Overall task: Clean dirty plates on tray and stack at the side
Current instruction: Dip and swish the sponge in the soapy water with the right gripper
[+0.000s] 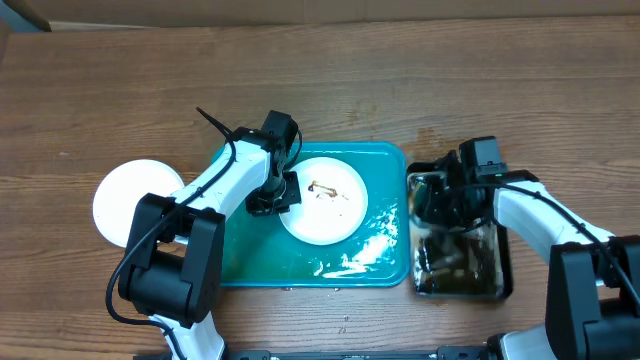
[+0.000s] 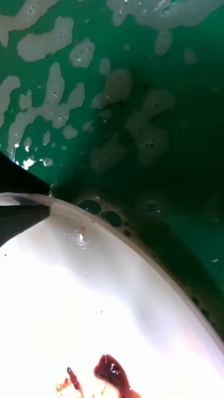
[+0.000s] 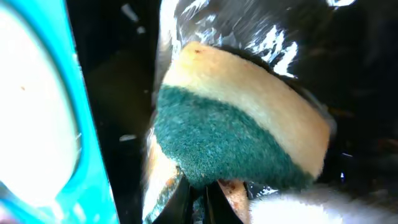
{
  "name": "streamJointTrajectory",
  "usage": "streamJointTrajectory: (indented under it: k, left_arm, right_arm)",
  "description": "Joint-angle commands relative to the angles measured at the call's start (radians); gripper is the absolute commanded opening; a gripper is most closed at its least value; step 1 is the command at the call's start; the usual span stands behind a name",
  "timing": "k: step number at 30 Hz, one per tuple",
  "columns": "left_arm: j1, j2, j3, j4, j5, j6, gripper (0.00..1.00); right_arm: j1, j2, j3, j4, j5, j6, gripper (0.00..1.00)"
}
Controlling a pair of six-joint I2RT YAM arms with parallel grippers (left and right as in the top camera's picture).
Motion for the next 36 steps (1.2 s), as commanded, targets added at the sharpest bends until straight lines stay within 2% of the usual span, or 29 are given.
streamJointTrajectory:
  k: [1,5,8,13,16,19,25,30,36]
  left_arm:
    - [-0.006,0.017,-0.010,-0.008,-0.028,0.023,0.06]
    - [-0.006,0.017,-0.010,-0.010,-0.028,0.023,0.06]
    - [-0.006,0.017,-0.010,-0.009,-0.028,0.023,0.06]
    - [-0.006,0.017,-0.010,-0.010,-0.028,0.023,0.06]
    - [-0.006,0.017,-0.010,-0.009,-0.028,0.022,0.06]
    - [-0.006,0.017,-0.010,-0.009,-0.028,0.019,0.06]
    - [-0.006,0.017,-0.010,-0.010,-0.028,0.019,0.06]
    - [-0.006,0.017,-0.010,-0.010,-0.028,0.019,0.06]
    - [-0.006,0.017,-0.011,-0.010,-0.028,0.019,0.06]
  right_arm:
    - [0.033,0.011,-0.015,-0.042,-0.048,-0.035,0.04]
    - [0.010,0.011,-0.015,-0.159,0.328,0.127,0.04]
    - [-0.033,0.011,-0.015,-0.203,0.442,0.186,0.04]
    - [-0.118,0.011,0.003,-0.174,0.415,0.192,0.04]
    - [-0.126,0.011,0.023,-0.124,0.295,0.112,0.04]
    - [-0.108,0.011,0.029,-0.100,0.208,0.080,0.04]
    - [-0.005,0.011,0.028,-0.127,0.192,0.030,0.04]
    - [0.063,0.011,0.028,-0.185,0.238,0.000,0.04]
    - [0.053,0.011,0.029,-0.234,0.458,0.039,0.04]
